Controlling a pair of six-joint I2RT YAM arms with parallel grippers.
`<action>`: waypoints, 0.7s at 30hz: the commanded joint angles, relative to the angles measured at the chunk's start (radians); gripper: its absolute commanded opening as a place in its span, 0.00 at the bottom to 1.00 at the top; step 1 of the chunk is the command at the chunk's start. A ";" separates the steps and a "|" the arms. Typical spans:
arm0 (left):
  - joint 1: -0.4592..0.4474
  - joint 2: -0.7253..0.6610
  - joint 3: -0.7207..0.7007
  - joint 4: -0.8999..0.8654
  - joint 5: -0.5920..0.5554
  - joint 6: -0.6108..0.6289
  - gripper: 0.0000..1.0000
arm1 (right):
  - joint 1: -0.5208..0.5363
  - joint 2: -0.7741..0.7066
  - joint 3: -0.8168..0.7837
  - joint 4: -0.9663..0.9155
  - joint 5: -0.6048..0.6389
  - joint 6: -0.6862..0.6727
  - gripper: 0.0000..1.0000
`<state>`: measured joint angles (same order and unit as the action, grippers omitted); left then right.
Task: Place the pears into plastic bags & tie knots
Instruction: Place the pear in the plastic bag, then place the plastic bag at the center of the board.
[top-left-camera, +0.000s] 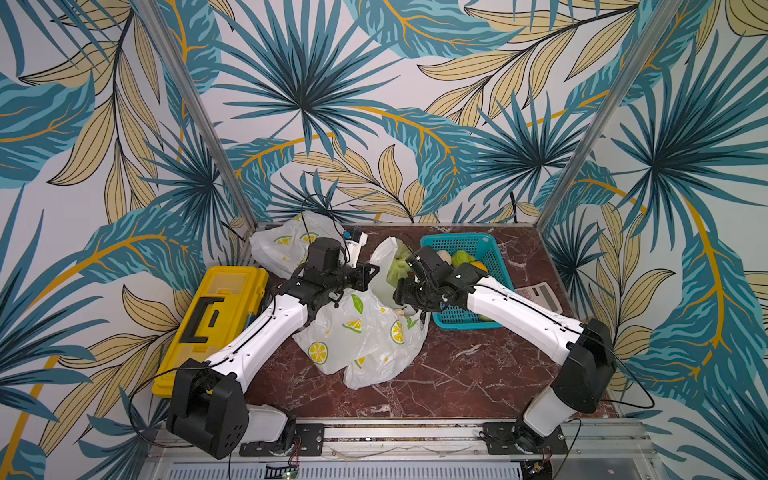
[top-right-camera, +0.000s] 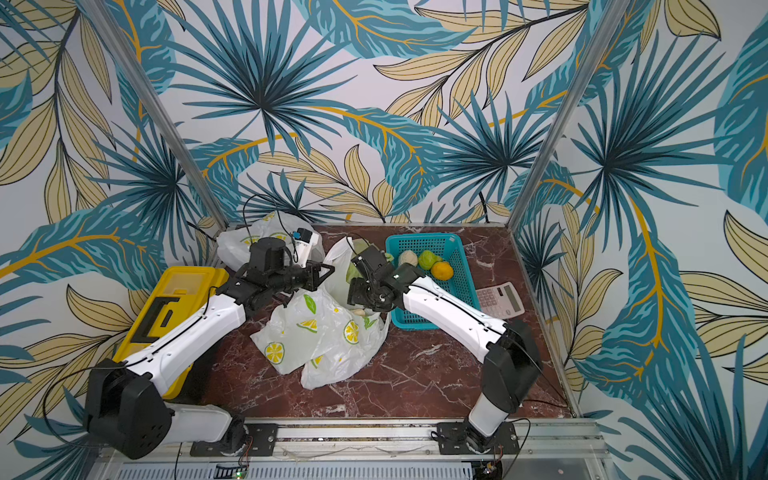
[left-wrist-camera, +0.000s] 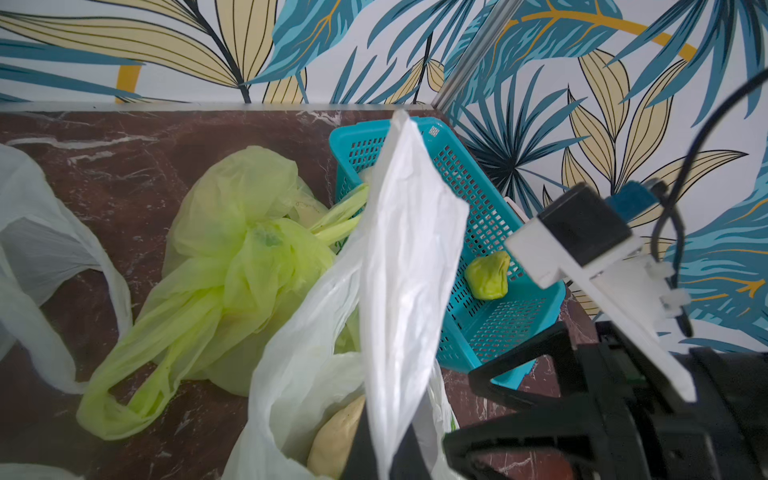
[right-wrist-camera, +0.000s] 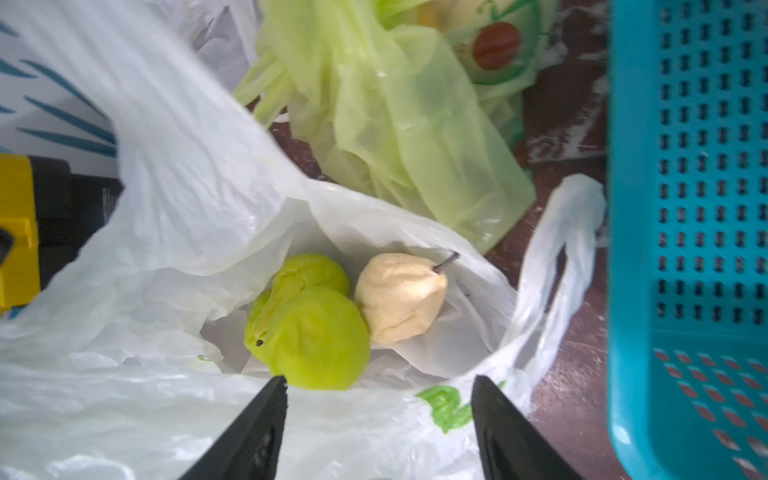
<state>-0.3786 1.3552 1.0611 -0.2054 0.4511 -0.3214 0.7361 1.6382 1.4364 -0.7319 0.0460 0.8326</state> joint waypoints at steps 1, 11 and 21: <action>0.006 -0.036 -0.019 0.013 -0.006 0.020 0.04 | -0.003 0.007 -0.069 -0.028 0.107 0.123 0.69; 0.009 -0.082 -0.045 0.013 0.016 0.019 0.04 | -0.011 0.073 -0.169 0.121 0.170 0.346 0.64; 0.025 -0.154 -0.075 0.011 0.019 -0.005 0.04 | -0.007 0.088 -0.159 0.248 0.096 0.267 0.20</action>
<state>-0.3679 1.2407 0.9936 -0.2066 0.4572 -0.3218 0.7273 1.7523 1.2507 -0.5171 0.1421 1.1580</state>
